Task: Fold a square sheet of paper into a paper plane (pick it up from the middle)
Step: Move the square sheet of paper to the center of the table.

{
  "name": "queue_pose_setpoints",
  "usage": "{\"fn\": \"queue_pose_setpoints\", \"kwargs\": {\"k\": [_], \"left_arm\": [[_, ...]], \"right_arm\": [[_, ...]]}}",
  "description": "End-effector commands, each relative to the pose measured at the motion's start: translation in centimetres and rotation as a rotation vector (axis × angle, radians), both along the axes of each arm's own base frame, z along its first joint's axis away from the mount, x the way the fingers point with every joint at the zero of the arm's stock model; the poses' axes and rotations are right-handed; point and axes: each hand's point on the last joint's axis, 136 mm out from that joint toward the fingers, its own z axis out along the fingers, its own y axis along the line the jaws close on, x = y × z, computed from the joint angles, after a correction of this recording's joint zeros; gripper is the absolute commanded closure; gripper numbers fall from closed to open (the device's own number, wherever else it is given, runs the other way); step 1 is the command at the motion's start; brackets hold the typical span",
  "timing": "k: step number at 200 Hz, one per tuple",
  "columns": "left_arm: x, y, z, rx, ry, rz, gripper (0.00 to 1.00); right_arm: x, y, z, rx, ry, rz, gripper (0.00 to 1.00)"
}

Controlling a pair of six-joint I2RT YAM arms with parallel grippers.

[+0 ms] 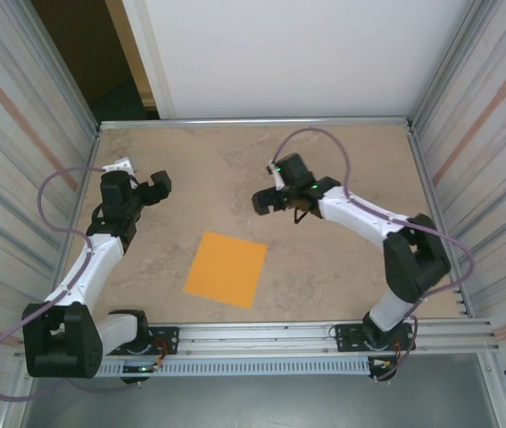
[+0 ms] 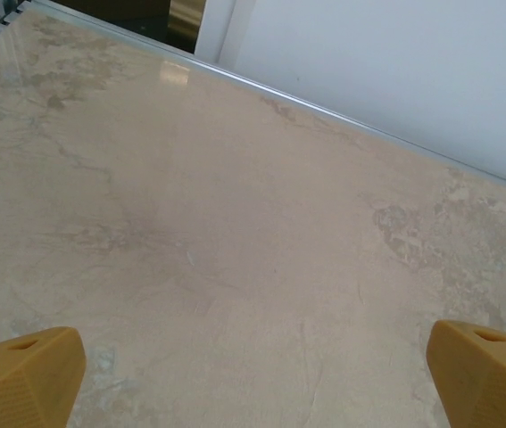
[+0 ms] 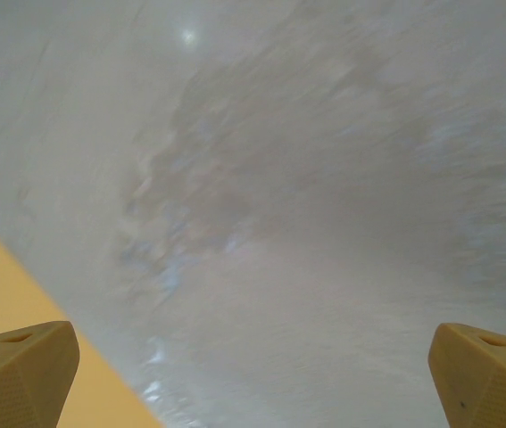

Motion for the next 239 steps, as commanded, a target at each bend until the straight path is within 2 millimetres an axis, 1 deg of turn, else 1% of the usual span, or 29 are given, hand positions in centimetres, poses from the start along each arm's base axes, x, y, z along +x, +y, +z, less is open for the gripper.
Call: {"fn": "queue_pose_setpoints", "kwargs": {"k": [1,17,33,56,72,93,130,161,180,200,213,224,239], "left_arm": [[-0.3,-0.1,0.0,-0.015,-0.001,-0.001,0.01],[-0.5,0.0,-0.5,-0.017,0.009,0.006,0.01],[-0.5,-0.1,-0.7,-0.021,0.012,0.002,0.01],[-0.5,0.0,-0.9,-0.021,0.012,0.005,0.01],[-0.3,0.1,-0.8,-0.024,0.009,0.013,0.01],[-0.1,0.0,-0.8,-0.034,0.009,0.011,0.01],[0.1,-0.2,-0.9,-0.042,0.013,0.002,0.01],[0.2,-0.3,-1.0,-0.047,0.017,-0.001,0.01],[0.3,-0.4,-1.1,-0.055,0.022,-0.008,0.01],[0.3,-0.6,-1.4,-0.062,0.032,-0.018,0.01],[0.5,-1.0,-1.5,-0.069,0.036,-0.035,0.01],[0.7,-1.4,-1.6,-0.078,0.044,-0.058,0.01],[1.0,-2.0,-2.0,-0.095,0.062,-0.085,0.01]], "right_arm": [[-2.5,2.7,-1.9,-0.064,0.084,0.105,0.0],[-3.9,4.9,-3.1,-0.099,0.104,0.17,0.0],[-5.2,6.6,-4.3,-0.144,0.122,0.234,0.01],[-6.4,8.1,-6.1,-0.209,0.149,0.292,0.01],[-6.8,8.5,-7.3,-0.239,0.171,0.304,0.0],[-6.7,8.7,-8.3,-0.269,0.193,0.307,0.0],[-6.1,7.9,-9.7,-0.346,0.19,0.286,0.0],[-5.1,6.9,-10.7,-0.375,0.187,0.232,0.01],[-4.1,5.7,-11.1,-0.385,0.187,0.168,0.02],[-2.6,3.9,-11.2,-0.401,0.175,0.073,0.03],[-1.4,2.2,-11.4,-0.427,0.163,-0.02,0.03],[-0.5,0.3,-11.7,-0.445,0.183,-0.107,0.05],[1.0,-2.9,-12.0,-0.472,0.205,-0.244,0.07]]}}
